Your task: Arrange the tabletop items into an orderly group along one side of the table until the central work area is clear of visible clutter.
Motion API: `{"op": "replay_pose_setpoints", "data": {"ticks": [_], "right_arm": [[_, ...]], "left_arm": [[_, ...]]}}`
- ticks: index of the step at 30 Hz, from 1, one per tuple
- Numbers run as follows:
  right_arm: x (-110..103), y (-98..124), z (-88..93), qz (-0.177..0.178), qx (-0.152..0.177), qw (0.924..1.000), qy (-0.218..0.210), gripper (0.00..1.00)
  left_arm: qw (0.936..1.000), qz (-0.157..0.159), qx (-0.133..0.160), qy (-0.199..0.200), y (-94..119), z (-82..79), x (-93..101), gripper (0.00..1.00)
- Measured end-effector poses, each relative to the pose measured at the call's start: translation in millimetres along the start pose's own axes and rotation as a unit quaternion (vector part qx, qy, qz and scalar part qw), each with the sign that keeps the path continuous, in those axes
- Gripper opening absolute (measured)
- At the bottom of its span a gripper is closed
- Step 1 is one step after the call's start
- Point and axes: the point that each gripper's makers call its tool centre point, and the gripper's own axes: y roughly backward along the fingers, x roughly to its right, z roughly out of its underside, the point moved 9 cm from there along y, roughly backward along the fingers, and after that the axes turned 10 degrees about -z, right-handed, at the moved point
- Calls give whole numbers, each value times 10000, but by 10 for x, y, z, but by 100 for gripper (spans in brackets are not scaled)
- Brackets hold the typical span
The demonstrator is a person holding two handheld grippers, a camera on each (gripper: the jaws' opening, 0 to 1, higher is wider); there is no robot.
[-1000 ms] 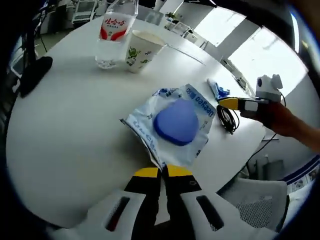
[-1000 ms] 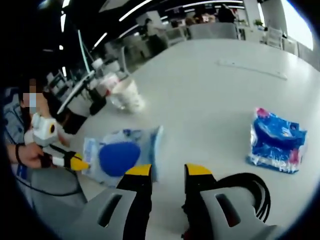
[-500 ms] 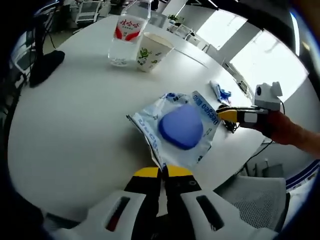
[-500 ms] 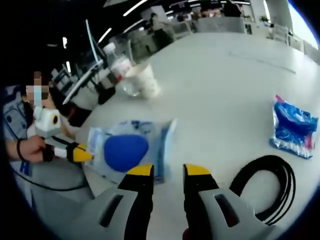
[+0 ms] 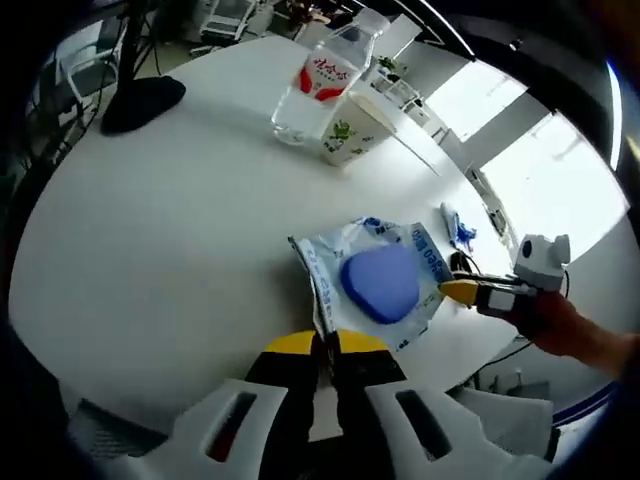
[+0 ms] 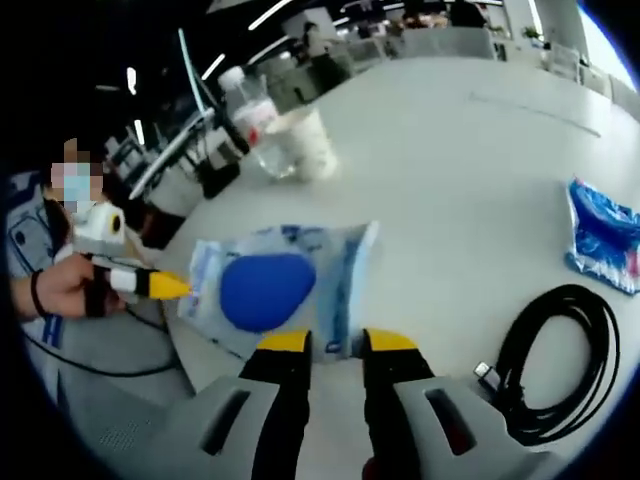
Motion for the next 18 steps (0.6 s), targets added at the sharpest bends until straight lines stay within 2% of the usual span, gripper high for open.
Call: {"op": "replay_pose_setpoints", "data": {"ticks": [4, 8, 11, 16, 18], "right_arm": [[-7, 19, -1, 34, 87, 9999, -54, 13], [-23, 33, 71, 17, 77, 10000, -34, 9], [-48, 60, 129, 10, 123, 9998, -145, 7], [-112, 98, 206, -24, 142, 9996, -231, 7], [-165, 95, 260, -101, 47, 9998, -192, 8]], "left_arm": [[10000, -27, 38, 88, -6, -1, 0, 3], [9999, -65, 37, 83, -1, 5, -2, 4], [9995, -66, 70, 286, 9, -5, -15, 4], [9998, -157, 24, 132, 23, 3, -32, 4], [9998, -168, -19, 38, 22, 10, -40, 4]]}}
